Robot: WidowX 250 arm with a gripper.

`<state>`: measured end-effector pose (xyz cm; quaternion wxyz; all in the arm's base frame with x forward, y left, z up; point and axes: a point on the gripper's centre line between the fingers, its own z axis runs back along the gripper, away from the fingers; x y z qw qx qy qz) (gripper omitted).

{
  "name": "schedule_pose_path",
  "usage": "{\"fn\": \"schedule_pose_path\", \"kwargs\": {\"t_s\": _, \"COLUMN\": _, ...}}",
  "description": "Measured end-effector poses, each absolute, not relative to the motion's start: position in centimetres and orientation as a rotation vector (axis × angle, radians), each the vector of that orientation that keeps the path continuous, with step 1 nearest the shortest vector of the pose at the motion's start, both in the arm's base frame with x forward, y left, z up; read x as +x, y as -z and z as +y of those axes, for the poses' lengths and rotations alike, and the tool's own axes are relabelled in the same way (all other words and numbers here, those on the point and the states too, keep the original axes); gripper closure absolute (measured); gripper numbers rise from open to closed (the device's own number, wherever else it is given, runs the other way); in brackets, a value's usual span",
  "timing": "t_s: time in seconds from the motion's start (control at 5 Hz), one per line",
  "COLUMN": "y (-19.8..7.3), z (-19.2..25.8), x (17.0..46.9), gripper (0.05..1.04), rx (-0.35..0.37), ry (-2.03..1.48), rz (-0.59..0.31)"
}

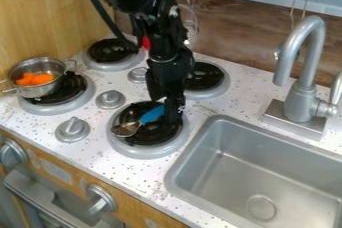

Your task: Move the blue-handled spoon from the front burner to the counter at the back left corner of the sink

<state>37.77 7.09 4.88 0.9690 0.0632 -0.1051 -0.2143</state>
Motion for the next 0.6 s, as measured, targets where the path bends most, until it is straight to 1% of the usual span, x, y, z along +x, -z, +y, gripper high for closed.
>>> {"fn": "schedule_pose_path", "kwargs": {"t_s": 0.2, "y": -4.43, "z": 7.35, "x": 37.95, "gripper": 0.079, "rx": 0.132, "ry": 0.439, "rz": -0.202}}
{"fn": "schedule_pose_path", "kwargs": {"t_s": 0.4, "y": -3.96, "z": 7.74, "x": 38.07, "gripper": 0.114, "rx": 0.136, "ry": 0.432, "rz": -0.187}}
{"fn": "schedule_pose_path", "kwargs": {"t_s": 0.6, "y": -3.96, "z": 7.89, "x": 38.4, "gripper": 0.393, "rx": 0.147, "ry": 0.422, "rz": -0.212}}
